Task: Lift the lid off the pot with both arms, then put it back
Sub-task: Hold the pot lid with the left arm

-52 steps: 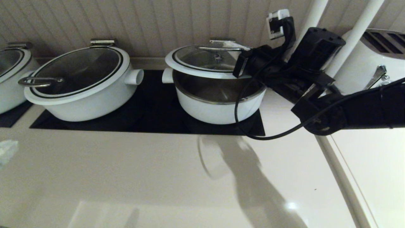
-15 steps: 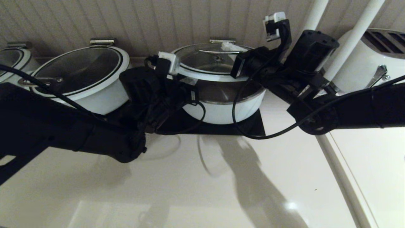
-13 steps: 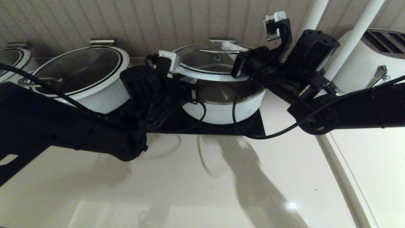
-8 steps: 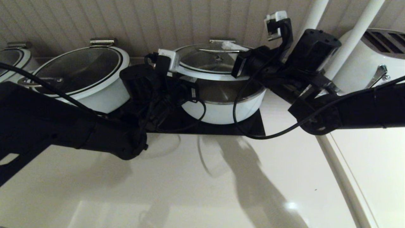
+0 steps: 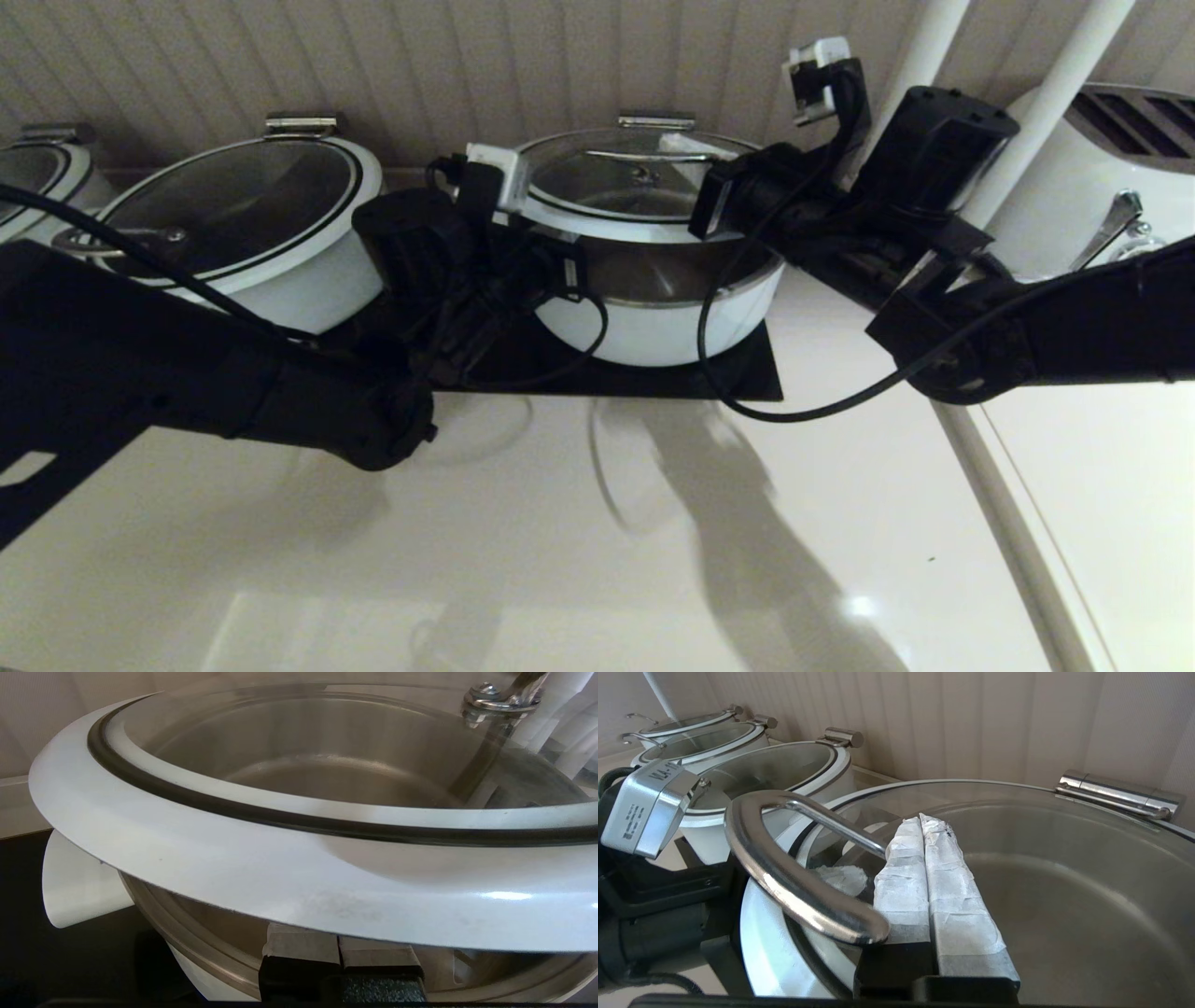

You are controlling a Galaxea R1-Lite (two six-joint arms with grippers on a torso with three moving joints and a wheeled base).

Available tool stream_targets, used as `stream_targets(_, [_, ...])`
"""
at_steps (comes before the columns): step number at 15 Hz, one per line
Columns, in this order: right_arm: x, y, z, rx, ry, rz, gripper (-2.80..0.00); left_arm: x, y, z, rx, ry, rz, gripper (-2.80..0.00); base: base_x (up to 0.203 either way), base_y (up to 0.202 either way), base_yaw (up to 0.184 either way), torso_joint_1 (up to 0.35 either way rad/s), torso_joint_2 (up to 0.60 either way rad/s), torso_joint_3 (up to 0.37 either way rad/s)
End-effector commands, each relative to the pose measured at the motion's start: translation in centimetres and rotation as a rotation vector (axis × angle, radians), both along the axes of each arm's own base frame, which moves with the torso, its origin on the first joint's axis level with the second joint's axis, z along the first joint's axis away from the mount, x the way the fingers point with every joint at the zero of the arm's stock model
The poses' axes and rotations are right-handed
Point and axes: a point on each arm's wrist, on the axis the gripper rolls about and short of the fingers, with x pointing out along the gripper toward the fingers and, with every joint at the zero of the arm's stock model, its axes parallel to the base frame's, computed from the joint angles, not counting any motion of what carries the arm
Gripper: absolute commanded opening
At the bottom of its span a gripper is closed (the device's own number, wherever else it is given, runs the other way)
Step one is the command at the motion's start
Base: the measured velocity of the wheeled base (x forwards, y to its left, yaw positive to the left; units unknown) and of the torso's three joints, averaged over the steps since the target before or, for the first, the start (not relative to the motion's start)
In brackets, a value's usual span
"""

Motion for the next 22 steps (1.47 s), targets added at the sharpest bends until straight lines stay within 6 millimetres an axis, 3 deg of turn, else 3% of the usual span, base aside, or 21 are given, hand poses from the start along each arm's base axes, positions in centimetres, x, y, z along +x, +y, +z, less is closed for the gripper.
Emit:
stream_targets(1, [-0.3,-0.2,0.3,0.004,-0.008,0.002,-2.8,-0.1,0.1,0.2,-0.005,-0.009,0.001,-2.8,0.0,0.0,0.0,0.0,0.0,0.0])
stream_targets(8, [-1.7,-1.2,0.0,-0.023,0.038,-0.002,-2.8,0.6,0.0,1.3,-0.019,-0.033,0.008,-2.8,0.0,0.0,0.0,0.0,0.0,0.0])
stream_targets(19, [-4.5,-3.6,1.0,-0.021,0.045,-0.017,-2.8,1.0,-0.1,1.0,-0.013,-0.024,0.012,-2.8,0.0,0.0,0.0,0.0,0.0,0.0])
stream_targets(22, [-5.8,-4.2,0.0,-0.043,0.08,-0.011,-2.8,1.2,0.1,0.9,-0.012,-0.021,0.018,-2.8,0.0,0.0,0.0,0.0,0.0,0.0])
